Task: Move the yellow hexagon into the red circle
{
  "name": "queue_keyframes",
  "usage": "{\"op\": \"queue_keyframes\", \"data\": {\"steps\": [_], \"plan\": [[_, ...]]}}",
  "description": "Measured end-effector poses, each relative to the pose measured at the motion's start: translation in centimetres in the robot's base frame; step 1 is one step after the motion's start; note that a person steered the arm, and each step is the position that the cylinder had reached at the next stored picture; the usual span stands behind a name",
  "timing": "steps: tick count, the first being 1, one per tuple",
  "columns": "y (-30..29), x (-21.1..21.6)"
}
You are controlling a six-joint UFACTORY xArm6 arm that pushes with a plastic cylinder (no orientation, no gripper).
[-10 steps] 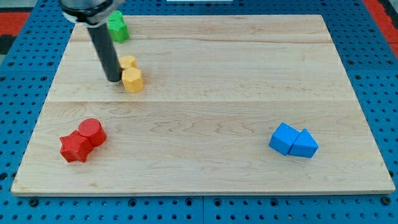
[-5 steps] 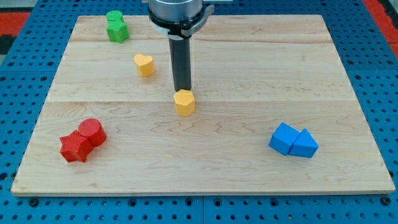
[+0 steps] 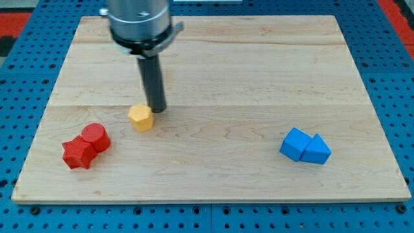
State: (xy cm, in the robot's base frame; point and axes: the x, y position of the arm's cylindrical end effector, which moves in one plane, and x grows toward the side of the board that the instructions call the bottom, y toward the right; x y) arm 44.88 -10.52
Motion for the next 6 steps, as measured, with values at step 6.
{"op": "queue_keyframes", "data": {"steps": [6], "plan": [[-1.1, 3.6]]}}
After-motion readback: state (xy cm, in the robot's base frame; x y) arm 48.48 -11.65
